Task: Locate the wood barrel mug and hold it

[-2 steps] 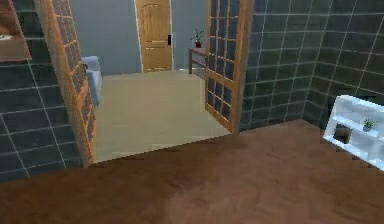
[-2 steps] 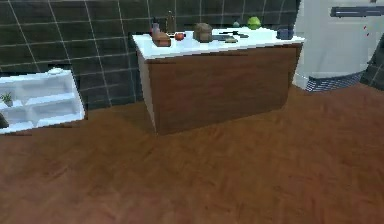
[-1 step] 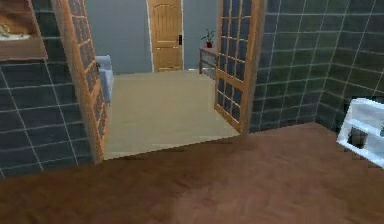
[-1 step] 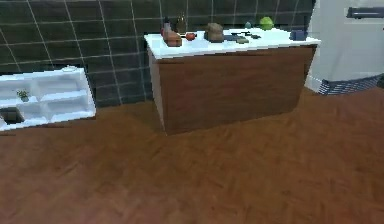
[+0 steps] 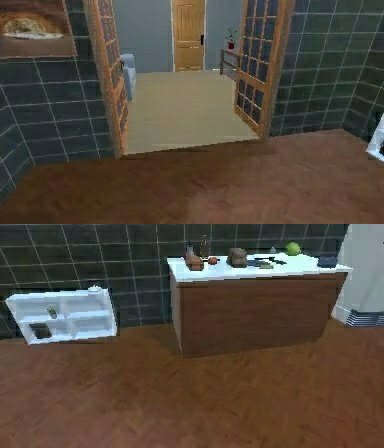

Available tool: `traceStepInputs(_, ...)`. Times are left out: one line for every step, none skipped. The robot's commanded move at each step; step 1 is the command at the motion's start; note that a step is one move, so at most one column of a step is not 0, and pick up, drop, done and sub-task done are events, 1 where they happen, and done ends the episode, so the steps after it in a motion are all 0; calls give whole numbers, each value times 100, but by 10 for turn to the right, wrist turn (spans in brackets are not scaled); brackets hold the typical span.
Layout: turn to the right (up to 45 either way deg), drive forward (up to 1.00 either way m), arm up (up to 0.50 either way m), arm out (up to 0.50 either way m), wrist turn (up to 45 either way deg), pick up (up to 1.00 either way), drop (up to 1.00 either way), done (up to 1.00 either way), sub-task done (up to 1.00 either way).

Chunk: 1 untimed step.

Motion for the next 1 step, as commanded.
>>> traceStepInputs(0, 100, 0, 0, 0, 0, 0, 0, 0)
